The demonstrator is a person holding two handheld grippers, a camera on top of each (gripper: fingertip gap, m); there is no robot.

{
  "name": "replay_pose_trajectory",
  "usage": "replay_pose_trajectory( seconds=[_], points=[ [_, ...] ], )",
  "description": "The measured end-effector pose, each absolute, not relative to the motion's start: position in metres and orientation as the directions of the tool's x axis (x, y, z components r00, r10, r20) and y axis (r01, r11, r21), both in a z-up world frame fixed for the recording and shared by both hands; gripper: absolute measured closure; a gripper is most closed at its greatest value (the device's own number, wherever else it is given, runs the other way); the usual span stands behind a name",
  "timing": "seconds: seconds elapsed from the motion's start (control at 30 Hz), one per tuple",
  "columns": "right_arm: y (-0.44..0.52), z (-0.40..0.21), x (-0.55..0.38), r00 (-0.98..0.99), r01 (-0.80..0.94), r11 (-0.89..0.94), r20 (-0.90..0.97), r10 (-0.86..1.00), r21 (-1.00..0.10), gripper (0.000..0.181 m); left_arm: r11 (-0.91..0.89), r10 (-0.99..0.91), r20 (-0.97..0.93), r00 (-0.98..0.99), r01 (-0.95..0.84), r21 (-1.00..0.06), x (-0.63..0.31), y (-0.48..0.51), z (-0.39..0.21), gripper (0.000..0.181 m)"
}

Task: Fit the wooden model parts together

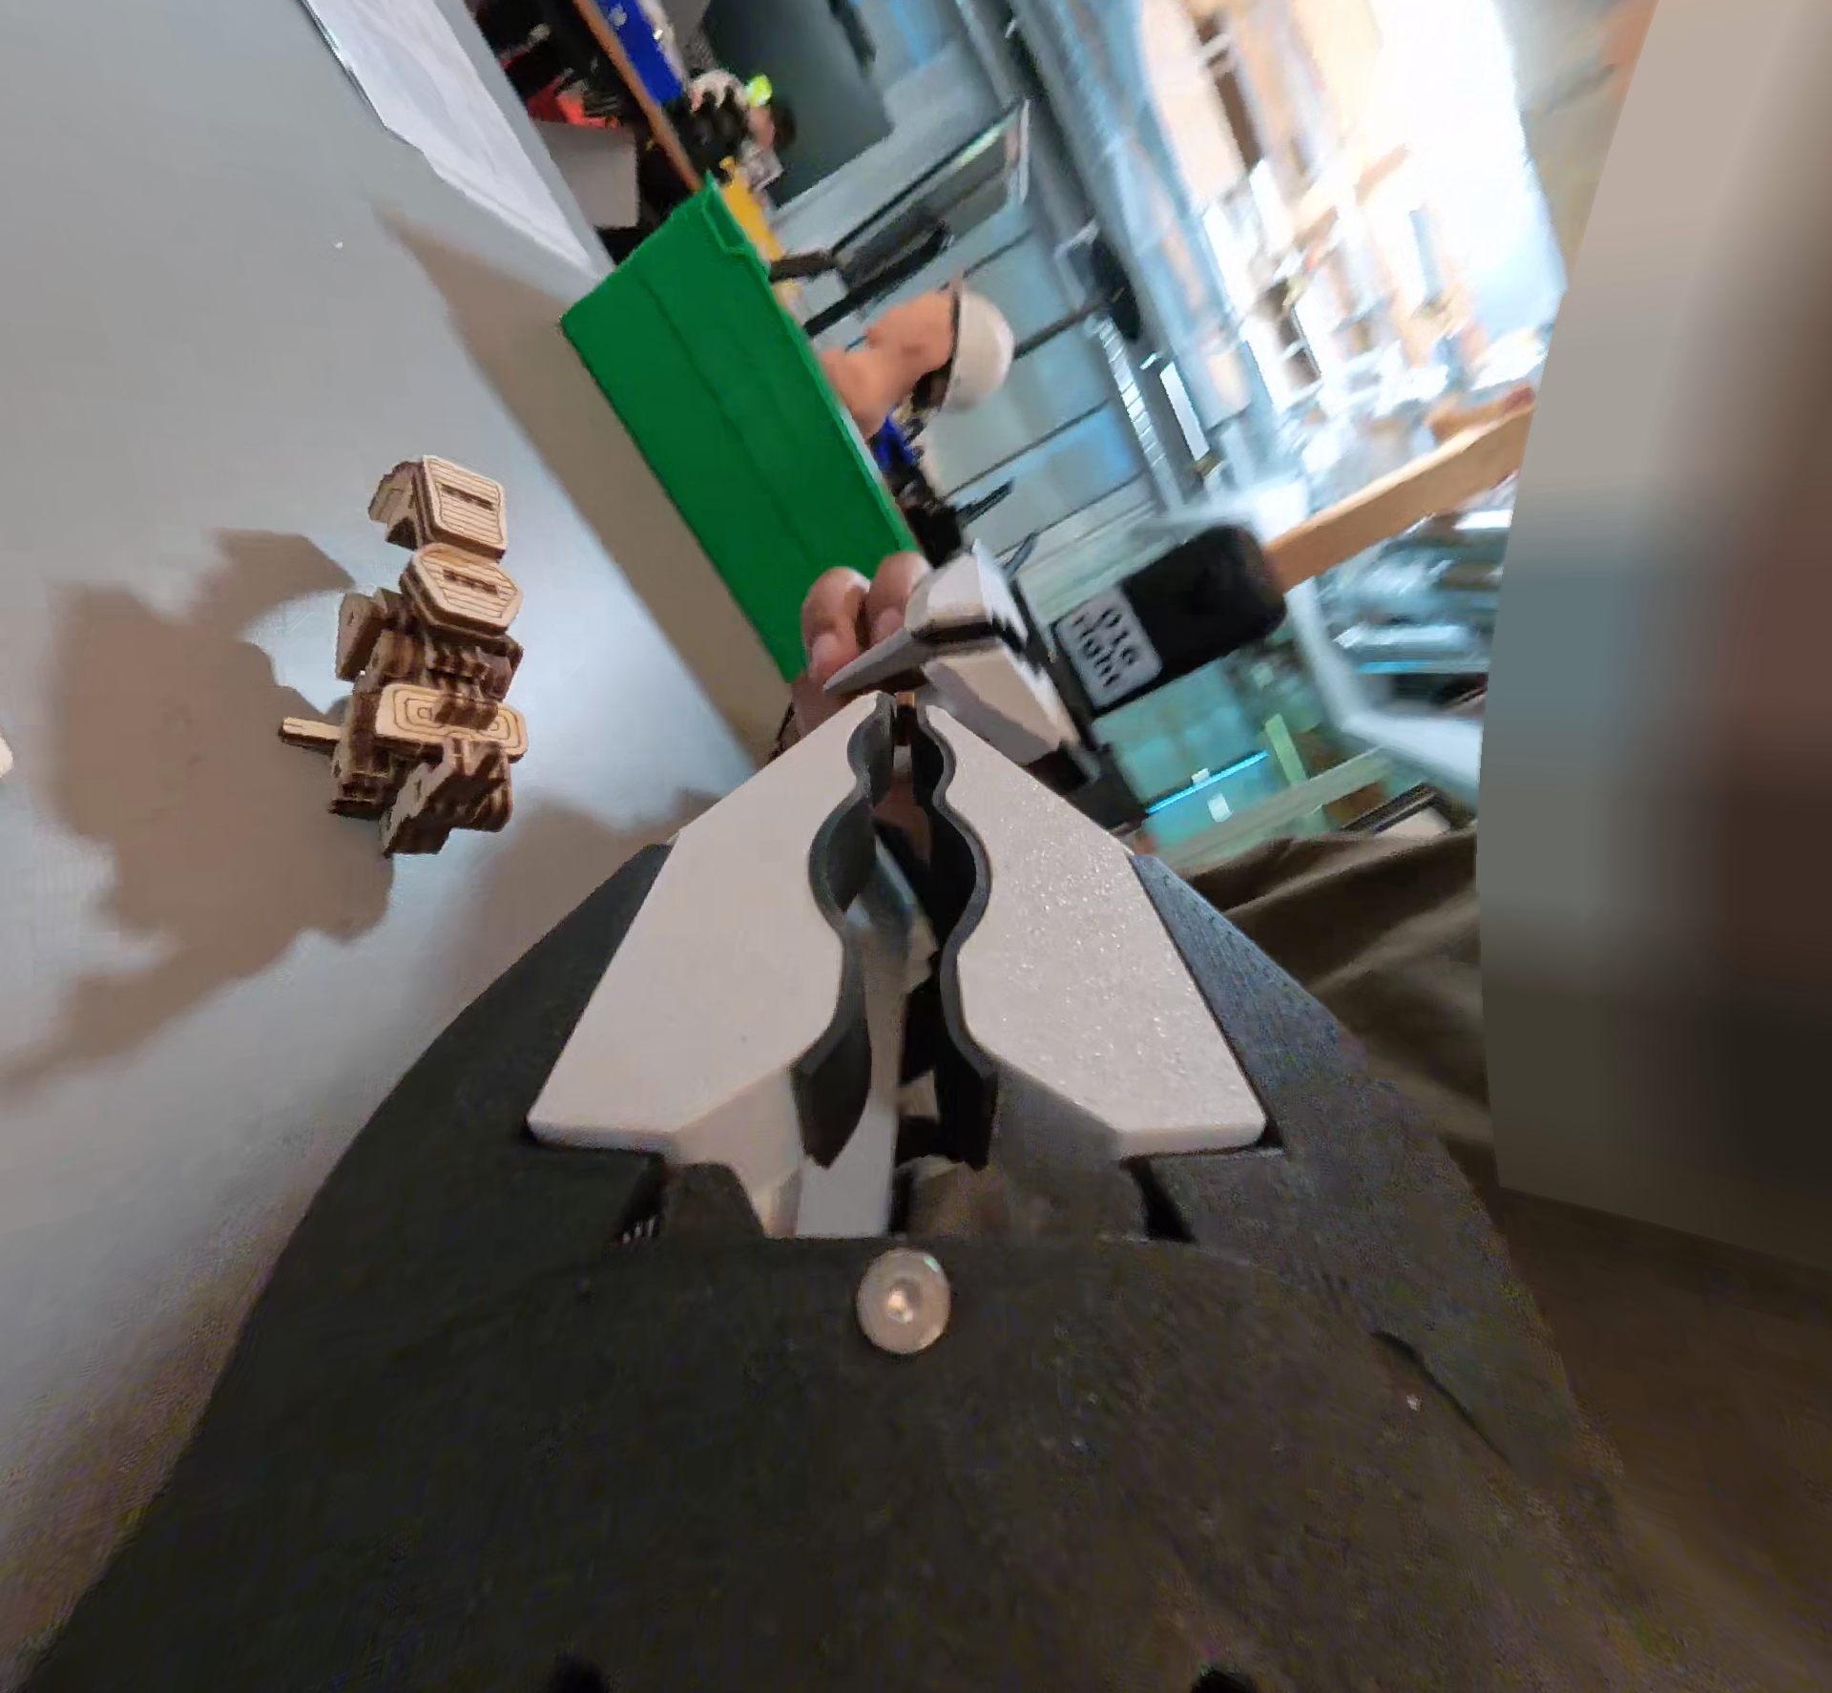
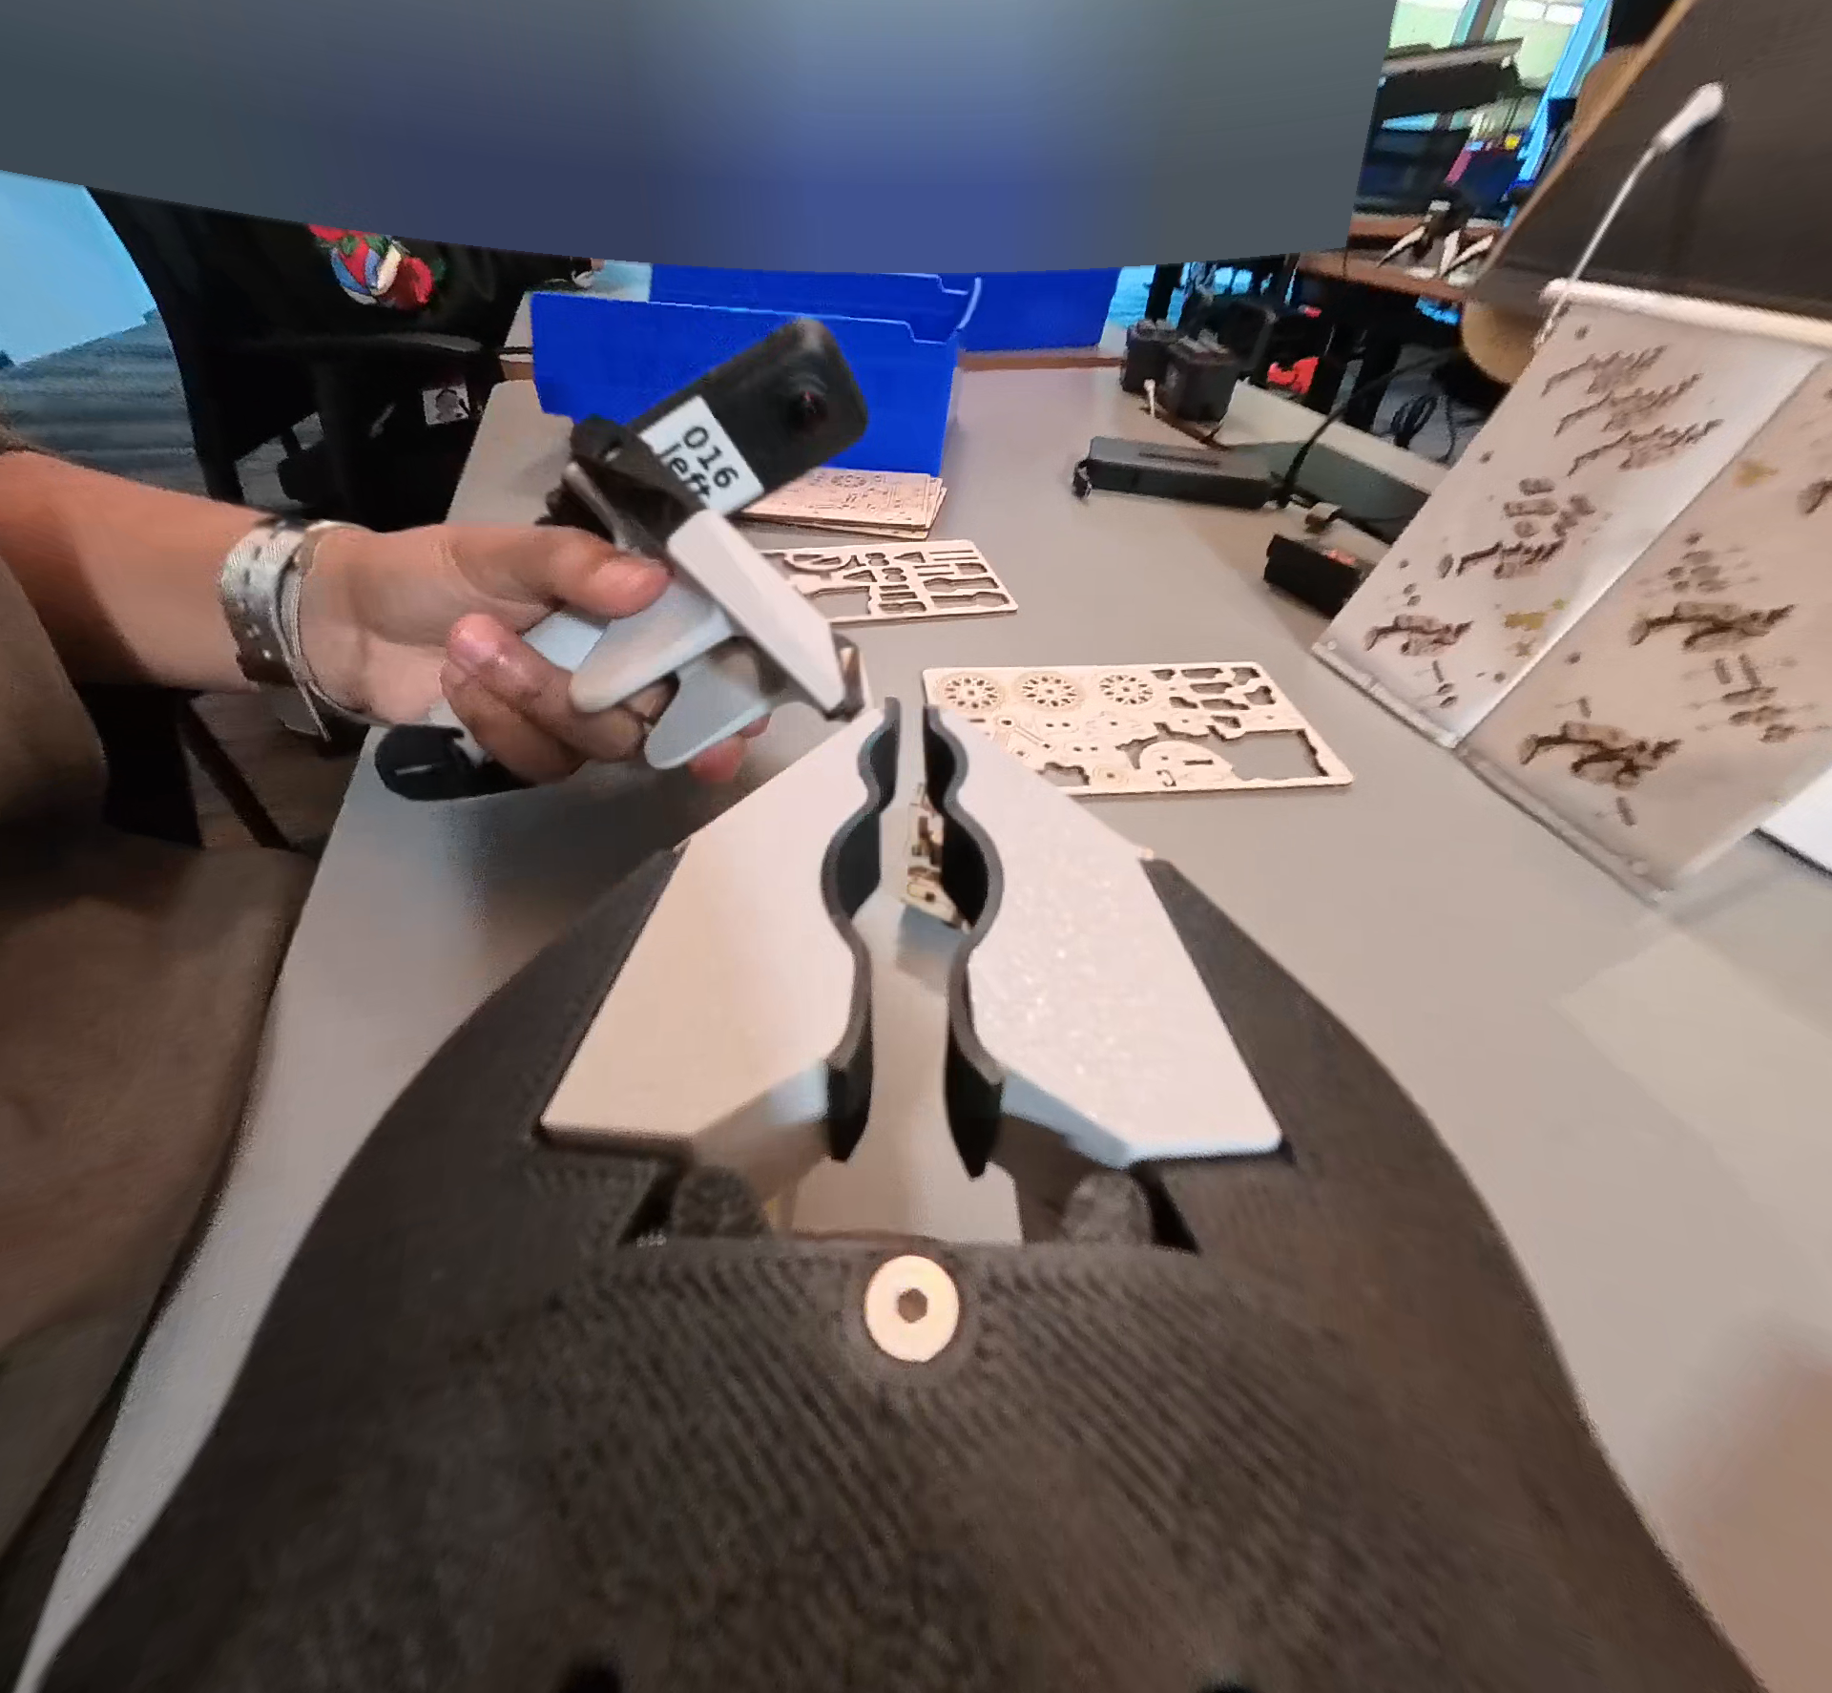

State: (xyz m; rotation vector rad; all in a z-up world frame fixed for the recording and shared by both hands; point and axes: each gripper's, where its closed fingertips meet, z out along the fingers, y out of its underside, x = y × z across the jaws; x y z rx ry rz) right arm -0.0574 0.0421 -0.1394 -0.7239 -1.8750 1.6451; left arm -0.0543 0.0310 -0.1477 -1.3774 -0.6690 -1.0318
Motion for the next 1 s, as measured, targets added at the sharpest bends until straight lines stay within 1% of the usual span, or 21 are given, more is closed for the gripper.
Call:
replay_pose_trajectory(
  seconds=[0.1, 0.2, 0.27, 0.37, 0.47, 0.57, 0.83, 1.0],
  points=[
    [0.032, -0.139, -0.053, -0.71, -0.037, 0.195, 0.163, 0.685, -0.98, 0.175, -0.084, -0.264, 0.913, 0.311, 0.936, -0.343, -0.059, 0.028, -0.142, 0.181],
    [0.024, -0.142, -0.051, -0.678, -0.112, 0.297, 0.292, 0.675, -0.948, 0.171, -0.088, -0.293, 0.921, 0.257, 0.952, -0.294, -0.057, 0.029, -0.14, 0.181],
    [0.021, -0.142, -0.051, -0.665, -0.13, 0.325, 0.325, 0.672, -0.937, 0.169, -0.091, -0.302, 0.922, 0.241, 0.956, -0.279, -0.055, 0.031, -0.14, 0.181],
    [0.021, -0.141, -0.053, -0.648, -0.127, 0.325, 0.326, 0.689, -0.937, 0.168, -0.096, -0.316, 0.923, 0.217, 0.961, -0.259, -0.051, 0.033, -0.139, 0.181],
    [0.022, -0.14, -0.054, -0.641, -0.133, 0.331, 0.336, 0.69, -0.934, 0.174, -0.091, -0.332, 0.924, 0.191, 0.968, -0.233, -0.05, 0.034, -0.138, 0.181],
    [0.022, -0.138, -0.053, -0.64, -0.139, 0.337, 0.344, 0.687, -0.931, 0.176, -0.094, -0.355, 0.921, 0.162, 0.974, -0.207, -0.05, 0.034, -0.136, 0.181],
    [0.022, -0.138, -0.053, -0.674, -0.09, 0.297, 0.278, 0.685, -0.951, 0.178, -0.095, -0.354, 0.921, 0.164, 0.973, -0.21, -0.05, 0.033, -0.136, 0.181],
    [0.021, -0.136, -0.051, -0.697, -0.069, 0.263, 0.235, 0.678, -0.962, 0.179, -0.11, -0.359, 0.922, 0.147, 0.974, -0.198, -0.049, 0.033, -0.136, 0.176]
  ],
)
